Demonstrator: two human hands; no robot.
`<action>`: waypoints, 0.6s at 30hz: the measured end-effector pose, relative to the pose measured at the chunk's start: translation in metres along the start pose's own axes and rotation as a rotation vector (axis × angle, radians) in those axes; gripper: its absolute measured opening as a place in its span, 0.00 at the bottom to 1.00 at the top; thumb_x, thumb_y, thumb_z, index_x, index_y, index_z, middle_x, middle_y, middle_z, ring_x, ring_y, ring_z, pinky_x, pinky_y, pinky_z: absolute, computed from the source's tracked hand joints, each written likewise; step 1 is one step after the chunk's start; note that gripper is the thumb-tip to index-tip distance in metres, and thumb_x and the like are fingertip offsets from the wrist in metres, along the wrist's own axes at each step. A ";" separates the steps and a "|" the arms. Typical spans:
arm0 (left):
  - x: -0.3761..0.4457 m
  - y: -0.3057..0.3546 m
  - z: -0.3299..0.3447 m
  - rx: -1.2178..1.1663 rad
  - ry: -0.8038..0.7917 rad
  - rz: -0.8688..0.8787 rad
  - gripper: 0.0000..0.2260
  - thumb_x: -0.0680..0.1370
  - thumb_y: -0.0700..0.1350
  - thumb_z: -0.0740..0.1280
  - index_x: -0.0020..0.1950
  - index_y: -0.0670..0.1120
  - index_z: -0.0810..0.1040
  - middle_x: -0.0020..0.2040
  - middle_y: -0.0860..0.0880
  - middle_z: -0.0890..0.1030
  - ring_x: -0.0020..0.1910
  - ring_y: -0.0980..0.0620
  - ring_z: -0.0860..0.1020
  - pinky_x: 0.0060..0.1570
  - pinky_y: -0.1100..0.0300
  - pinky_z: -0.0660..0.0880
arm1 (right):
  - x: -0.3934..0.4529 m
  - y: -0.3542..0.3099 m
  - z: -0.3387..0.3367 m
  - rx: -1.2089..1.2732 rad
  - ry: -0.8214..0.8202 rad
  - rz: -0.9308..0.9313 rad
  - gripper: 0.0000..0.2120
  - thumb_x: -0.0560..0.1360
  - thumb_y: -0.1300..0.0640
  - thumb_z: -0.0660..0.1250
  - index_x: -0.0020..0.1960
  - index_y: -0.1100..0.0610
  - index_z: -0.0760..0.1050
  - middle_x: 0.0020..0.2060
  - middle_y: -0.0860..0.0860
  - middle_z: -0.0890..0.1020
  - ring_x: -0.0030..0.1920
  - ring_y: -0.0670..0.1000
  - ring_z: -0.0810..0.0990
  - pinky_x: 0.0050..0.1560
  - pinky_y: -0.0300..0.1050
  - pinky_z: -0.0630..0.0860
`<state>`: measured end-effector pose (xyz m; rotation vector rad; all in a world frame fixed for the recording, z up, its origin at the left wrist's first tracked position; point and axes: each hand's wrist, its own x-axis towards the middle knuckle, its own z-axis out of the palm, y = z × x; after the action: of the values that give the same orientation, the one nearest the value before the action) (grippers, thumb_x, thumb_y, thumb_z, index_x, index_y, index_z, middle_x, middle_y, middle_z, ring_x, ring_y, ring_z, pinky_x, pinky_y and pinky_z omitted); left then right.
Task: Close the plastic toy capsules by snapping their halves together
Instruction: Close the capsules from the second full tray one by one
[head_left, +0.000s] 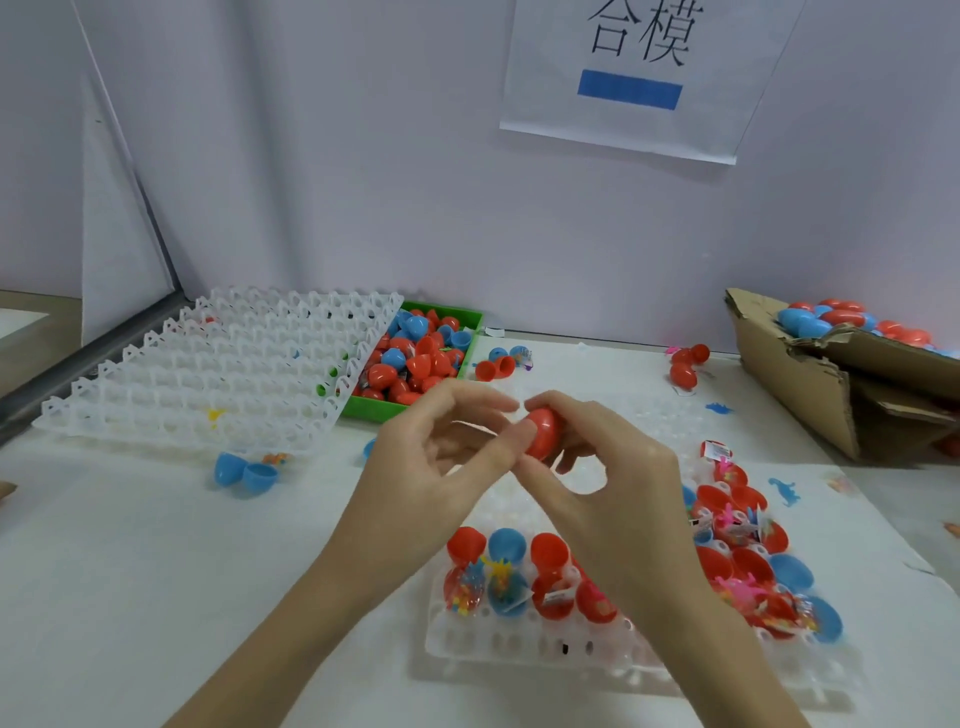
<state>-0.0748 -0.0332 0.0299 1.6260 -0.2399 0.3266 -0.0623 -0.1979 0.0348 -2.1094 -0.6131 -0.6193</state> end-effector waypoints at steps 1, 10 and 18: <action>0.000 -0.001 0.000 0.021 -0.008 -0.021 0.09 0.76 0.49 0.77 0.54 0.51 0.84 0.48 0.52 0.87 0.48 0.52 0.86 0.51 0.63 0.81 | -0.003 0.000 0.003 -0.063 -0.036 0.002 0.18 0.74 0.46 0.72 0.61 0.52 0.81 0.46 0.42 0.82 0.44 0.41 0.79 0.49 0.30 0.77; -0.007 -0.005 0.008 -0.154 0.108 -0.144 0.07 0.72 0.44 0.80 0.48 0.46 0.87 0.46 0.49 0.88 0.49 0.51 0.87 0.51 0.65 0.81 | -0.007 0.005 0.015 -0.103 0.008 -0.030 0.19 0.74 0.57 0.72 0.65 0.57 0.80 0.49 0.42 0.81 0.48 0.33 0.76 0.53 0.18 0.68; -0.008 -0.004 0.013 -0.079 0.151 -0.168 0.14 0.68 0.51 0.81 0.52 0.51 0.87 0.46 0.53 0.88 0.47 0.54 0.87 0.50 0.67 0.81 | -0.007 0.009 0.016 -0.197 -0.034 -0.056 0.23 0.73 0.61 0.77 0.67 0.58 0.79 0.52 0.49 0.85 0.47 0.42 0.79 0.53 0.21 0.70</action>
<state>-0.0802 -0.0462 0.0225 1.5240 -0.0010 0.3060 -0.0586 -0.1906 0.0165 -2.2965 -0.6547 -0.7003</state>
